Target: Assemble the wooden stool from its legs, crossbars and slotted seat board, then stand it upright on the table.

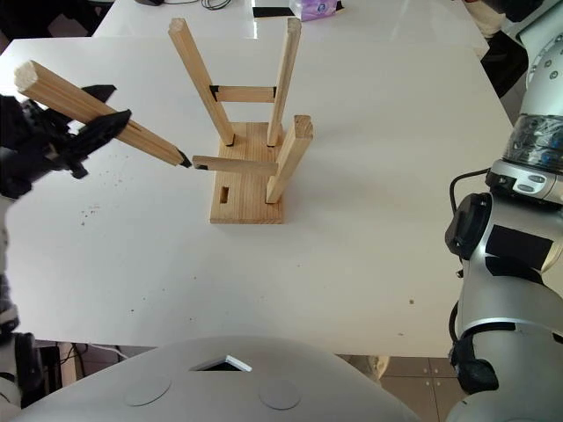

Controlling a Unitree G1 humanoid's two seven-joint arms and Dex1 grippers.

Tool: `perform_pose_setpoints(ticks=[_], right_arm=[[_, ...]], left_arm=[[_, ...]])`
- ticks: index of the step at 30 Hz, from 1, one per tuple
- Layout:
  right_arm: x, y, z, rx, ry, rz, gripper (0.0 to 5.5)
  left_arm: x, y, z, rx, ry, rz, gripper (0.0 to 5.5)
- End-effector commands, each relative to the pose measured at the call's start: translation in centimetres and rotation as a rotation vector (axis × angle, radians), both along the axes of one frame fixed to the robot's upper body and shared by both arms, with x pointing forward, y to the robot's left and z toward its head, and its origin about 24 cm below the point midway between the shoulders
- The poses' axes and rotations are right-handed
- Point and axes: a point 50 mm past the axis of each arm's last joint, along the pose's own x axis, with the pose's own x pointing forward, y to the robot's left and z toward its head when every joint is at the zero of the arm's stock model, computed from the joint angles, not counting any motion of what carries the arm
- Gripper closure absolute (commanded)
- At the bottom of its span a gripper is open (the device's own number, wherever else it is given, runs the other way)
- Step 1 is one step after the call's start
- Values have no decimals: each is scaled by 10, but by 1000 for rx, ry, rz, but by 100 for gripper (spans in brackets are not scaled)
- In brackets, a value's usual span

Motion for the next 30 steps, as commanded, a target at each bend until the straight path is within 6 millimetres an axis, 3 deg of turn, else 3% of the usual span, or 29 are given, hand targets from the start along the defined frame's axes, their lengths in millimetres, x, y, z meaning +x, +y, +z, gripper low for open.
perform_pose_setpoints(ticks=[1,8,19,30], right_arm=[[5,10,10,-39,-36,30,186],[13,18,15,-67,-36,62,186],[16,21,13,-70,-30,78,186],[5,12,-5,-43,-9,21,186]], left_arm=[[-10,-5,-19,-13,27,50,345],[-17,-18,-26,-83,9,78,345],[-14,-37,-43,-7,76,-34,345],[-14,-16,-33,131,160,-173,345]])
